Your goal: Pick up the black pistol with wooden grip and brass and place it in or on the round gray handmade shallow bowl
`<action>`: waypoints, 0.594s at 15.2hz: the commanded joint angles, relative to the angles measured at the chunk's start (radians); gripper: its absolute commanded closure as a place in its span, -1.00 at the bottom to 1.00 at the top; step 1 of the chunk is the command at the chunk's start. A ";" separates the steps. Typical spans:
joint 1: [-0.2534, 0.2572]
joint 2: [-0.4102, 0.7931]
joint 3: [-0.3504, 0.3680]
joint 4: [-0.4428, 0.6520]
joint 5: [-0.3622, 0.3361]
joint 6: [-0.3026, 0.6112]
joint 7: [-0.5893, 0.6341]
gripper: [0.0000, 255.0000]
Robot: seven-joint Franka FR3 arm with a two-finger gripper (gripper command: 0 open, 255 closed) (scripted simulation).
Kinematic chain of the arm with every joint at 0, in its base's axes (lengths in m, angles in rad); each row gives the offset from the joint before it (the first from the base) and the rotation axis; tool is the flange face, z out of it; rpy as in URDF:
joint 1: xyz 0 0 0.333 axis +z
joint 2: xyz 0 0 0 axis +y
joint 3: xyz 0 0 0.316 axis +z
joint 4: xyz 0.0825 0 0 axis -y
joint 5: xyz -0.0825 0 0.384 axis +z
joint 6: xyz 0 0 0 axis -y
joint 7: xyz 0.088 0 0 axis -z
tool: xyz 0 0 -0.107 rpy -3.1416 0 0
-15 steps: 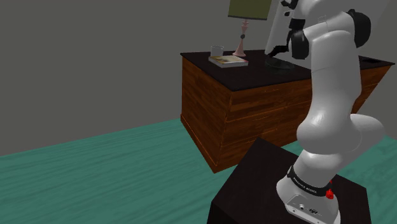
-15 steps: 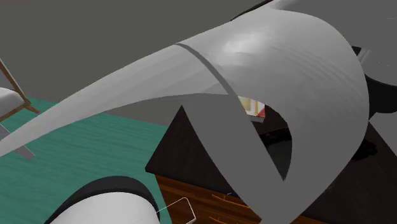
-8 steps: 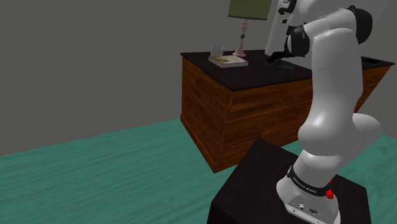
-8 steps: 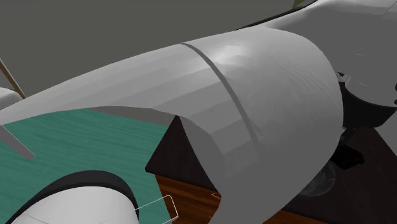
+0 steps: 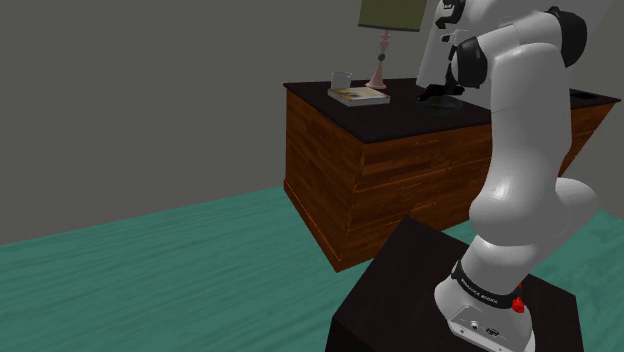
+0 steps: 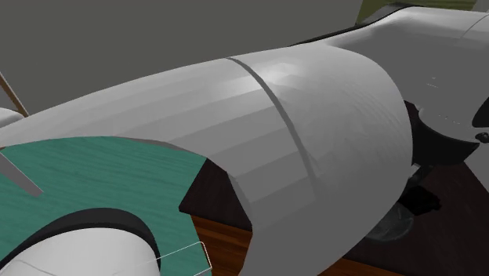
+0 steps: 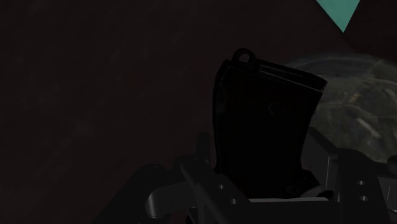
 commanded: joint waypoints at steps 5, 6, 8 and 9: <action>0.001 -0.001 0.000 -0.002 -0.001 0.001 0.000 -1.00; 0.001 -0.001 0.000 -0.003 -0.001 0.001 0.000 -1.00; 0.001 -0.001 0.000 -0.002 0.000 0.001 0.000 -1.00; -0.016 0.008 0.002 0.049 0.005 -0.040 0.003 -1.00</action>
